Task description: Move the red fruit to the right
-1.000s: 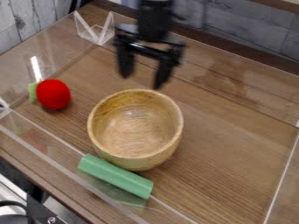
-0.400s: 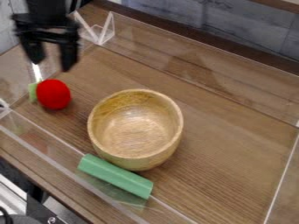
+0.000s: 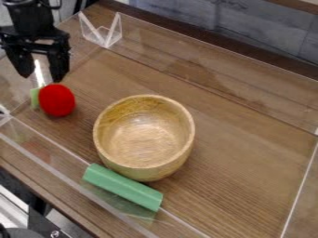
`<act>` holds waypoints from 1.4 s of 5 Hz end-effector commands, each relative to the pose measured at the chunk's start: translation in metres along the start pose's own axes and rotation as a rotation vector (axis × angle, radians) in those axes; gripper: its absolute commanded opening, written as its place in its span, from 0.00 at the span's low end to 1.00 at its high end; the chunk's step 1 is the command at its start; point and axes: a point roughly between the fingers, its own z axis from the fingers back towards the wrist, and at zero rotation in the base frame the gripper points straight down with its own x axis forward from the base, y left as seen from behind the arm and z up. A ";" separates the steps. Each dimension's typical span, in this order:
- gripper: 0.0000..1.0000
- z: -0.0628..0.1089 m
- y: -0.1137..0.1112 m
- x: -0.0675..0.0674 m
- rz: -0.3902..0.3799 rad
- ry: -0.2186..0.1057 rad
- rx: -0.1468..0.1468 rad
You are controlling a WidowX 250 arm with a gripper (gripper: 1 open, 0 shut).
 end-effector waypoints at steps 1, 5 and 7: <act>1.00 -0.001 0.006 0.007 0.024 -0.032 0.023; 1.00 -0.019 0.010 0.023 0.054 -0.046 0.043; 1.00 -0.017 0.015 0.028 0.060 -0.046 0.043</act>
